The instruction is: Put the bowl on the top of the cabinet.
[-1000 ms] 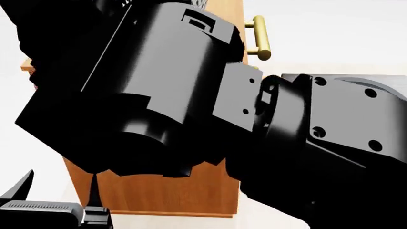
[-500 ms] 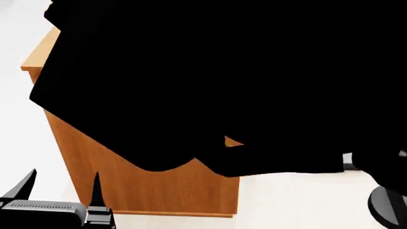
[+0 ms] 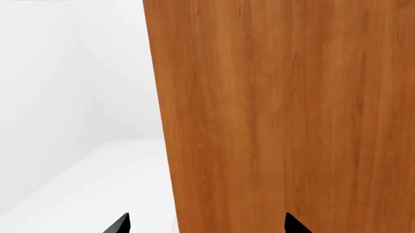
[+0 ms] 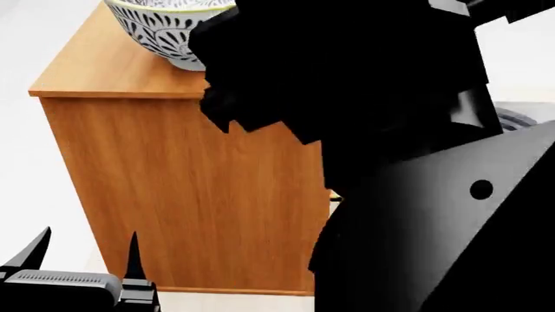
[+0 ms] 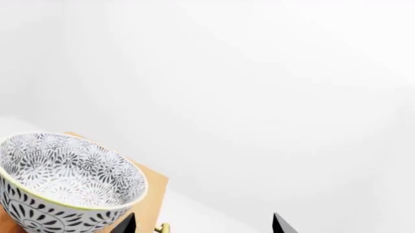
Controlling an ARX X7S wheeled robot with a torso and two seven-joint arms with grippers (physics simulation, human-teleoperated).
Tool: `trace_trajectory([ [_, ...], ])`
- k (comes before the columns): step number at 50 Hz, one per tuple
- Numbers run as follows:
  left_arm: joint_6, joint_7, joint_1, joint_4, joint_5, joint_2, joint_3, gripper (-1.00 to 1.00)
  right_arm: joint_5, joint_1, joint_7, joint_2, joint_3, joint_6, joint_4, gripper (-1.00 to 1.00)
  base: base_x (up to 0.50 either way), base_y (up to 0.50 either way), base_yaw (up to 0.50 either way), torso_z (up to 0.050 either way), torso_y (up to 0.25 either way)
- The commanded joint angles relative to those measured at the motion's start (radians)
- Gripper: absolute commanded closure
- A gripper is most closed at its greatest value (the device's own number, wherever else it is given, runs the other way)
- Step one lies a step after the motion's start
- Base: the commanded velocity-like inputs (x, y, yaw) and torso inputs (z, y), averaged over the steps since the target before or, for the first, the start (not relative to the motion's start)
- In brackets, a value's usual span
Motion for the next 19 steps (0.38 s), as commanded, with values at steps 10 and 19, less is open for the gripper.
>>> trace_trajectory([
  [10, -0.001, -0.007, 0.001, 0.006, -0.003, -0.007, -0.001, -1.0, -0.474, -0.591, -0.175, 0.297, 0.025, -0.252, -0.279, -1.0, 0.0, 0.0, 0.0, 0.0, 0.0],
  [19, 0.01, -0.007, -0.001, -0.011, -0.003, -0.006, -0.001, -1.0, -0.736, -0.84, -0.306, 0.325, -0.041, -0.402, -0.201, -1.0, 0.0, 0.0, 0.0, 0.0, 0.0],
])
